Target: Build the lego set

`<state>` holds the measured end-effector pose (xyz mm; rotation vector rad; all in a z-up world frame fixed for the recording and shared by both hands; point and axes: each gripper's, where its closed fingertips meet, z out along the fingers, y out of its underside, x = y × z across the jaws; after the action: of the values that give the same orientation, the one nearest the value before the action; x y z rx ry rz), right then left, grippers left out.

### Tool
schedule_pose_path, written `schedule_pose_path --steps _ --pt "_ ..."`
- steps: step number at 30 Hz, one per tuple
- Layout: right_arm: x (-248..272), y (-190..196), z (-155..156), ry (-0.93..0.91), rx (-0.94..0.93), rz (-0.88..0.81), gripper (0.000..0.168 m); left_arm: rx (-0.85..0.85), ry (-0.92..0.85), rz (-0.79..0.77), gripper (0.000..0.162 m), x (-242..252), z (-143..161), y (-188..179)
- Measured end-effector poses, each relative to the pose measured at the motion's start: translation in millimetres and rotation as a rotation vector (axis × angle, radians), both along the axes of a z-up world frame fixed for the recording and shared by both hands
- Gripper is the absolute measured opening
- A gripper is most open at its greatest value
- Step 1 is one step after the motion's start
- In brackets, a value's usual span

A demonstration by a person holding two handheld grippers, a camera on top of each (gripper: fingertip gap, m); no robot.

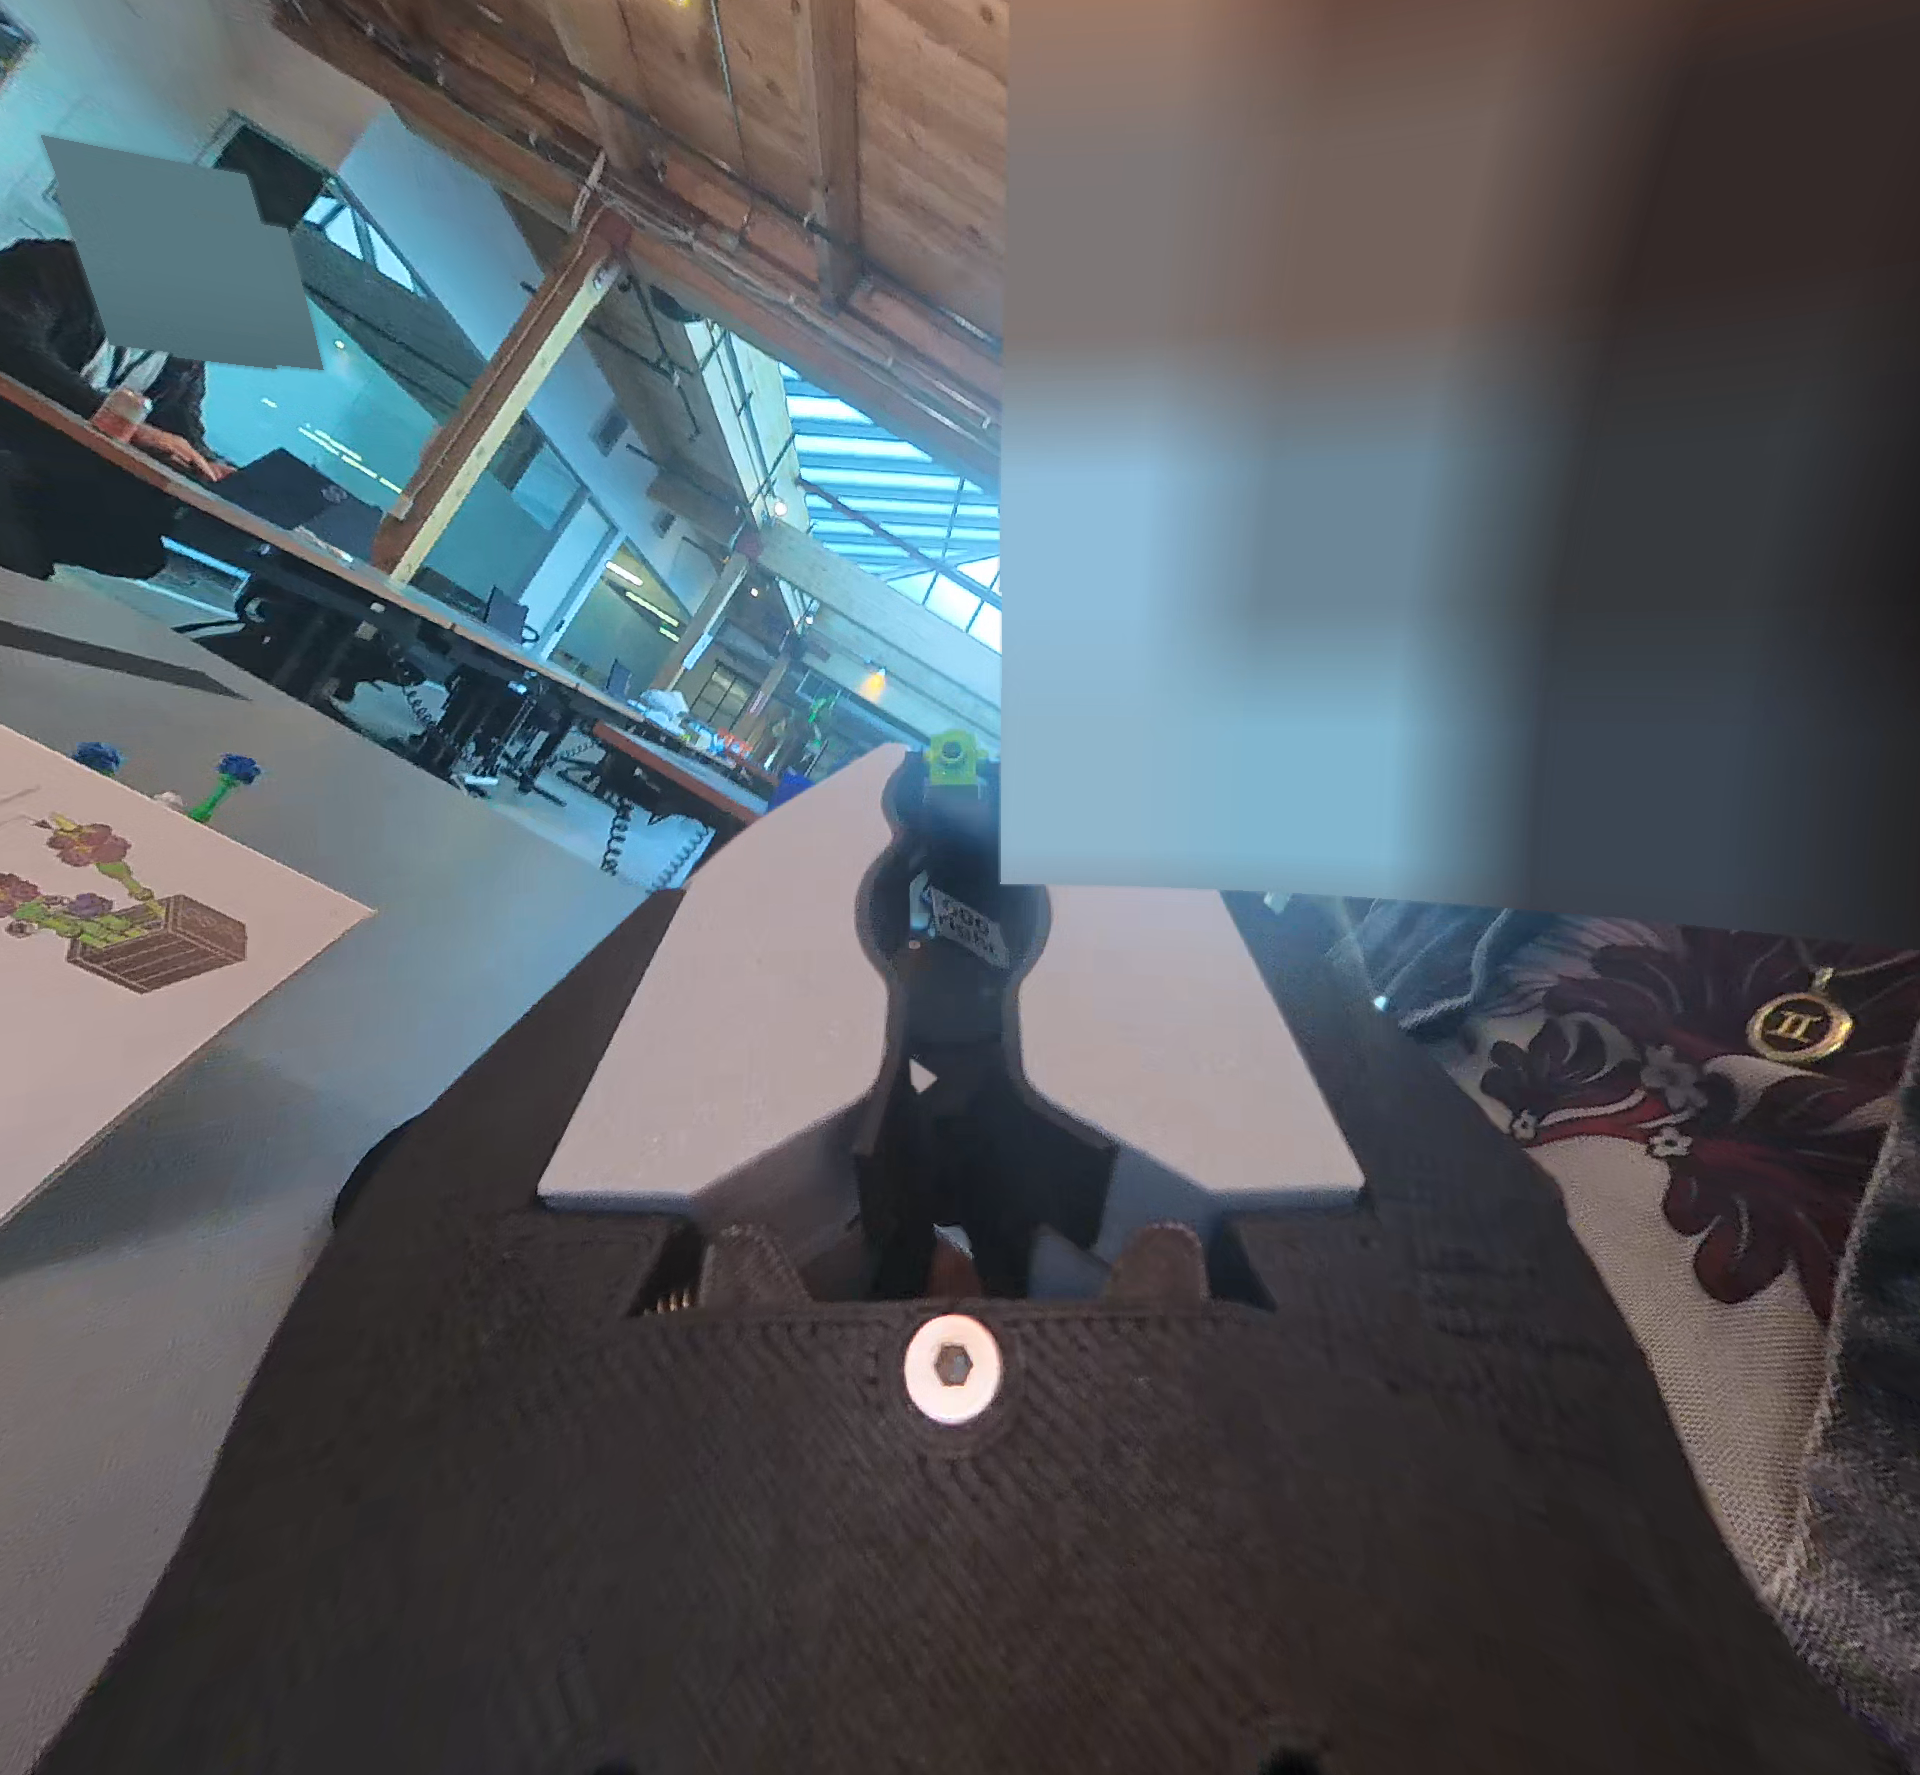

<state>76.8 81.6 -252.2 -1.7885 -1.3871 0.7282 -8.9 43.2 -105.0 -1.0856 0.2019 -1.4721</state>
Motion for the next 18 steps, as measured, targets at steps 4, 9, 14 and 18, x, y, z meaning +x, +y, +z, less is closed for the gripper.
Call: schedule_pose_path --steps 4,9,14,18 --pt "0 -2 0 -0.001 0.021 0.015 0.029 -0.004 0.078 -0.022 0.01 16 -8 1" --pt "3 0 10 0.05 -0.03 0.022 0.04 -0.018 0.255 -0.02 0.011 31 -30 7" --pt "-10 -19 89 0.394 -0.054 0.168 0.018 0.057 0.584 0.01 0.011 46 -55 4" --pt "-27 -38 96 0.349 -0.106 0.303 0.017 0.135 0.666 -0.019 0.011 56 -55 -5"
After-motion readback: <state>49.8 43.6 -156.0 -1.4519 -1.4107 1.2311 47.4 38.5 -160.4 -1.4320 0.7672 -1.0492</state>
